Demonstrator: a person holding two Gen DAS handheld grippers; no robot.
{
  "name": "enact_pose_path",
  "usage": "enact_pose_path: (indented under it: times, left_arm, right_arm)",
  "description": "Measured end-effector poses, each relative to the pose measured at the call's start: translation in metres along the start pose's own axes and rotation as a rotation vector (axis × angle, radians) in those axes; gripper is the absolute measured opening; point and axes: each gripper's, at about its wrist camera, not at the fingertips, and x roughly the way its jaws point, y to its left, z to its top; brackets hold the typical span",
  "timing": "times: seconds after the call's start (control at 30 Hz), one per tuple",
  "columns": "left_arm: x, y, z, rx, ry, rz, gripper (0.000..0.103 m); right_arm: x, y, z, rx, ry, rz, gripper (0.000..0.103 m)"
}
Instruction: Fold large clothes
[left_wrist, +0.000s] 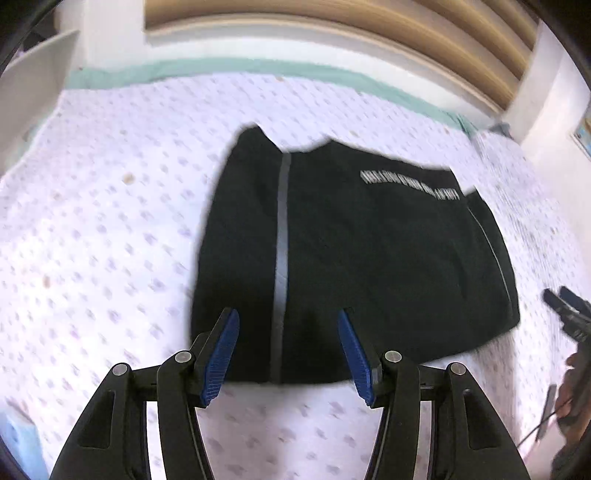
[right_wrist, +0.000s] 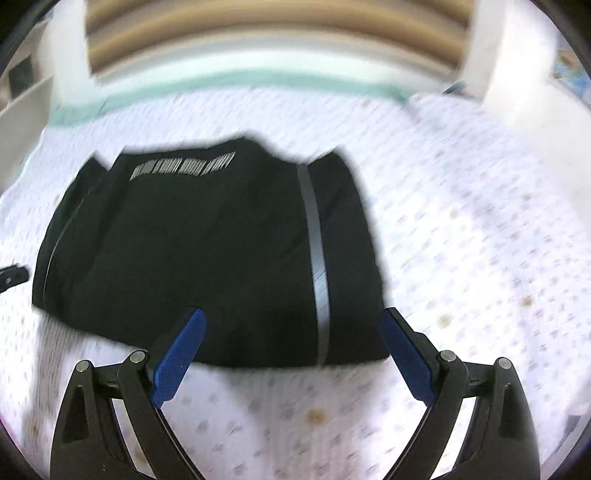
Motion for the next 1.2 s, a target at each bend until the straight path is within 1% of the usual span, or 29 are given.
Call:
enact_pose_path:
  times: [0.03,0.07,0.13,0.17,0.2,0.33,0.5,0.53,0.57,0.67,0.7,0.77,0.8,0.87,0.9,0.93,1.0,1.07,1.1,1.13,1.2]
  left_arm:
    - [-0.001,0.009,0.007,-0.008,-0.005,0.003,0.057]
    - [0.001,0.016,0.015,-0.021,-0.007,0.006,0.057]
    - [0.001,0.04,0.028,-0.062,-0.012,0.003,0.057]
    - [0.005,0.044,0.034,-0.079,-0.01,-0.009,0.057]
    - [0.01,0.056,0.04,-0.105,0.0,-0.037,0.057]
    - [0.039,0.074,0.056,-0.178,0.042,-0.148,0.058]
    - [0.093,0.094,0.07,-0.27,0.135,-0.292,0.058]
    - [0.103,0.096,0.072,-0.285,0.156,-0.306,0.058]
    - [0.113,0.099,0.074,-0.297,0.174,-0.321,0.058]
    - [0.134,0.102,0.075,-0.314,0.214,-0.335,0.058]
    - [0.141,0.103,0.075,-0.321,0.227,-0.353,0.058]
    - [0.155,0.104,0.073,-0.346,0.257,-0.404,0.059]
    - [0.164,0.104,0.071,-0.365,0.278,-0.436,0.063]
    - [0.177,0.106,0.067,-0.401,0.302,-0.494,0.065]
    - [0.183,0.107,0.066,-0.413,0.31,-0.513,0.067]
    - [0.189,0.107,0.064,-0.431,0.32,-0.535,0.073]
    - [0.201,0.108,0.061,-0.471,0.337,-0.572,0.078]
    - [0.213,0.108,0.057,-0.518,0.348,-0.642,0.078]
    - [0.218,0.108,0.056,-0.534,0.35,-0.672,0.078]
    - [0.222,0.107,0.056,-0.543,0.353,-0.688,0.079]
    - [0.229,0.103,0.056,-0.558,0.353,-0.734,0.079]
  right_arm:
    - [0.012,-0.011,0.01,0.016,-0.012,-0.004,0.096]
    - [0.013,-0.021,0.015,0.032,-0.015,-0.008,0.096]
    - [0.021,-0.038,0.024,0.063,0.002,-0.014,0.096]
    - [0.033,-0.045,0.029,0.074,0.013,-0.009,0.096]
    - [0.039,-0.053,0.033,0.086,0.029,-0.001,0.096]
    - [0.057,-0.081,0.039,0.127,0.069,0.016,0.096]
    - [0.094,-0.094,0.041,0.159,0.115,0.067,0.096]
    - [0.099,-0.096,0.041,0.165,0.122,0.078,0.096]
    - [0.109,-0.098,0.042,0.178,0.135,0.101,0.096]
    - [0.136,-0.102,0.044,0.212,0.178,0.149,0.096]
    - [0.143,-0.103,0.043,0.219,0.189,0.162,0.096]
    - [0.159,-0.103,0.042,0.231,0.216,0.199,0.096]
    - [0.165,-0.103,0.041,0.235,0.226,0.216,0.096]
    - [0.181,-0.103,0.038,0.253,0.252,0.267,0.096]
    - [0.187,-0.103,0.037,0.262,0.264,0.293,0.096]
    - [0.192,-0.103,0.035,0.268,0.273,0.31,0.096]
    - [0.208,-0.102,0.031,0.281,0.299,0.339,0.096]
    - [0.222,-0.102,0.027,0.306,0.326,0.383,0.096]
    - [0.23,-0.103,0.024,0.333,0.342,0.43,0.096]
    - [0.238,-0.103,0.02,0.363,0.361,0.476,0.096]
    - [0.25,-0.102,0.016,0.399,0.381,0.532,0.098]
